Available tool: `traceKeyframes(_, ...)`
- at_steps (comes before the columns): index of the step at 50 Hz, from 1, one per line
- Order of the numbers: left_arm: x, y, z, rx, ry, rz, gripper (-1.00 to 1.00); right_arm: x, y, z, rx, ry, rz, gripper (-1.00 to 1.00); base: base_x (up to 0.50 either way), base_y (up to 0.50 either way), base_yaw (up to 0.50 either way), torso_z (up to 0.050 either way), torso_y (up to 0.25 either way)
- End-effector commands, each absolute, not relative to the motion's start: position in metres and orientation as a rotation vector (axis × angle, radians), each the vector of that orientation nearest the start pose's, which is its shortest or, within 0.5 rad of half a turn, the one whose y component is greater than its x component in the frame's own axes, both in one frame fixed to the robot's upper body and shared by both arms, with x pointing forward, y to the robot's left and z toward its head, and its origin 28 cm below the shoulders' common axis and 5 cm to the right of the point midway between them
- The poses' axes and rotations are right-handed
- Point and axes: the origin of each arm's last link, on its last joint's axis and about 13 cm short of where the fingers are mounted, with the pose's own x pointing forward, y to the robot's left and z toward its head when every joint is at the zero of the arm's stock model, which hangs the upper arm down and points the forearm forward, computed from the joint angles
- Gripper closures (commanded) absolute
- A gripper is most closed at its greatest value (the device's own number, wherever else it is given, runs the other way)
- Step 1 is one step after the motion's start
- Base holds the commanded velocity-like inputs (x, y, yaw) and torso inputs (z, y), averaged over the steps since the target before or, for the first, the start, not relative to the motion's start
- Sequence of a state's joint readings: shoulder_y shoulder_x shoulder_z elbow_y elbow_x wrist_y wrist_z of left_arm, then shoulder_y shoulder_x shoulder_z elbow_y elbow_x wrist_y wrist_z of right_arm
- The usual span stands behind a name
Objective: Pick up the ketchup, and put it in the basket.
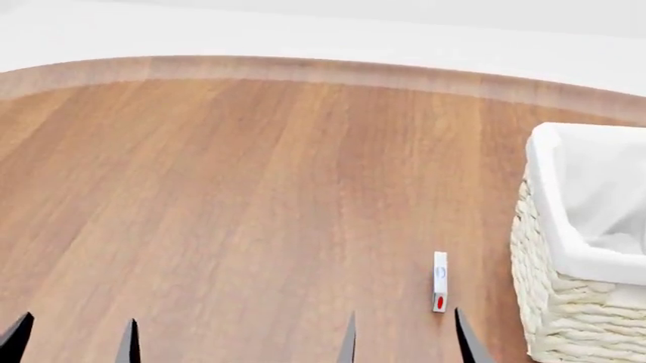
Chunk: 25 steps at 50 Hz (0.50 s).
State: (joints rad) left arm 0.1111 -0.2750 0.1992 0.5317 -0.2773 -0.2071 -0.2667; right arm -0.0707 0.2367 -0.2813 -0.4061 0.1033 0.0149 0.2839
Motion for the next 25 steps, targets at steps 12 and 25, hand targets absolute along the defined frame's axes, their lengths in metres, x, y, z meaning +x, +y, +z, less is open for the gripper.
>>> traceKeyframes(12, 0.119, 0.234, 0.056, -0.083, -0.012, 0.070, -1.00, 0.188, -0.081, 0.073, -0.017, -0.270, 0.069, -1.00, 0.00, 0.00, 0.00, 0.000, 0.000)
traceKeyframes(25, 0.076, 0.244, 0.026, -0.018, 0.163, 0.079, -1.00, 0.187, -0.080, 0.070, -0.018, -0.259, 0.070, -1.00, 0.00, 0.00, 0.00, 0.000, 0.000)
